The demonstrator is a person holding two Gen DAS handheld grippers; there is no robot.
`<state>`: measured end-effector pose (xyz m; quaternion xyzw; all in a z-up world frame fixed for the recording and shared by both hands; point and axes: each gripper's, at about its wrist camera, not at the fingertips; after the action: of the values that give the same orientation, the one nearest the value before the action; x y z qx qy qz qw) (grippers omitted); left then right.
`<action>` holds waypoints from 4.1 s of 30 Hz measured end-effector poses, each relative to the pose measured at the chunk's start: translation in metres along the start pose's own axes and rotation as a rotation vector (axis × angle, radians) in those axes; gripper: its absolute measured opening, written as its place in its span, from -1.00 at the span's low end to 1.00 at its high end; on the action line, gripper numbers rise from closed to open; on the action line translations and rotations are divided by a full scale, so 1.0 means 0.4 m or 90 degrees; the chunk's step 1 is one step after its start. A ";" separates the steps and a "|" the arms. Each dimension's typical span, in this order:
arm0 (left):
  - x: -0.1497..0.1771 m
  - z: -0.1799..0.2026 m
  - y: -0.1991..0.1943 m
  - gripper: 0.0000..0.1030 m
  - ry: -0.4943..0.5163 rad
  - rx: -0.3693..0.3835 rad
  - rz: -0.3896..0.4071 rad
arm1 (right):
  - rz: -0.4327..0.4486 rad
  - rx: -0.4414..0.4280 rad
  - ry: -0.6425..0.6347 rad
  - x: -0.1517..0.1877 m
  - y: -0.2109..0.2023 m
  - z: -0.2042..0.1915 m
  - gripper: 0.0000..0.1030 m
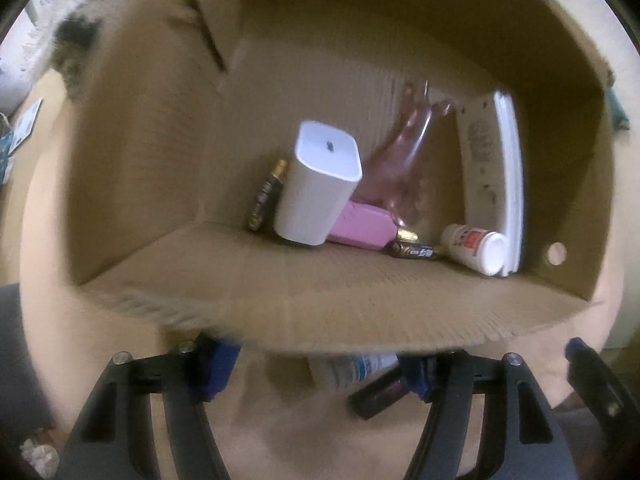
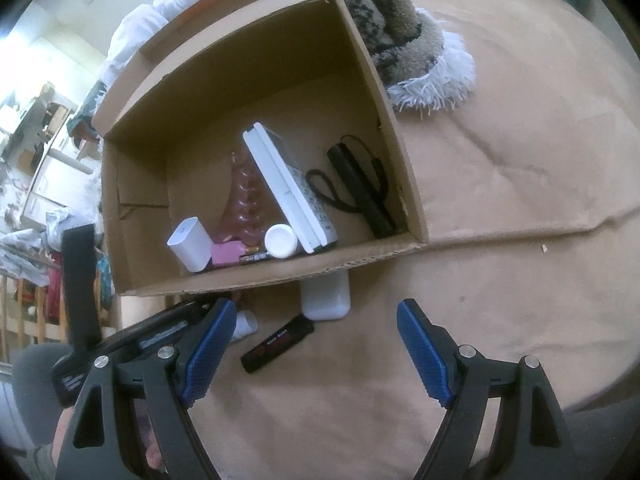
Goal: Organize rigid objects
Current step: 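Move both tools back out to the remaining items beside the box, then grasp the pink Hello Kitty clip with the left tool while the right tool grasps the black lighter, then lower the clip and lighter into the box and open both tools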
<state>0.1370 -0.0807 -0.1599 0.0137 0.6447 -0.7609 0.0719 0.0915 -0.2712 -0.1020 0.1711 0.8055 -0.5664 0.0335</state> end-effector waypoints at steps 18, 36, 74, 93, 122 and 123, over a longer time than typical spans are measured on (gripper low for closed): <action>0.018 0.008 -0.026 -0.07 0.046 -0.034 -0.001 | -0.041 0.013 -0.013 0.000 0.047 -0.008 0.70; 0.062 -0.151 -0.311 -0.07 0.024 -0.014 0.113 | -0.167 0.064 -0.214 0.085 0.188 -0.148 0.70; 0.071 -0.175 -0.252 -0.06 -0.004 -0.024 0.092 | -0.122 0.133 -0.217 0.119 0.271 -0.256 0.66; 0.077 -0.179 -0.304 -0.06 0.013 -0.066 0.155 | -0.018 0.025 -0.155 0.080 0.002 -0.207 0.66; -0.183 0.059 -0.270 -0.06 0.140 -0.028 0.212 | 0.115 -0.028 -0.131 -0.240 0.014 -0.132 0.66; -0.181 0.065 -0.256 -0.06 0.150 -0.032 0.212 | 0.113 -0.025 -0.132 -0.241 0.020 -0.128 0.66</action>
<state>0.1975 -0.0832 -0.0470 0.2074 0.6559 -0.7155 0.1214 0.1917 -0.2443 -0.0671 0.1816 0.7902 -0.5601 0.1699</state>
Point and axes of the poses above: each gripper's, at about its wrist camera, not at the fingertips, and y roughly the way its jaws point, z to its right, x to its underside, and after that the axes turned 3 degrees about -z, right-handed
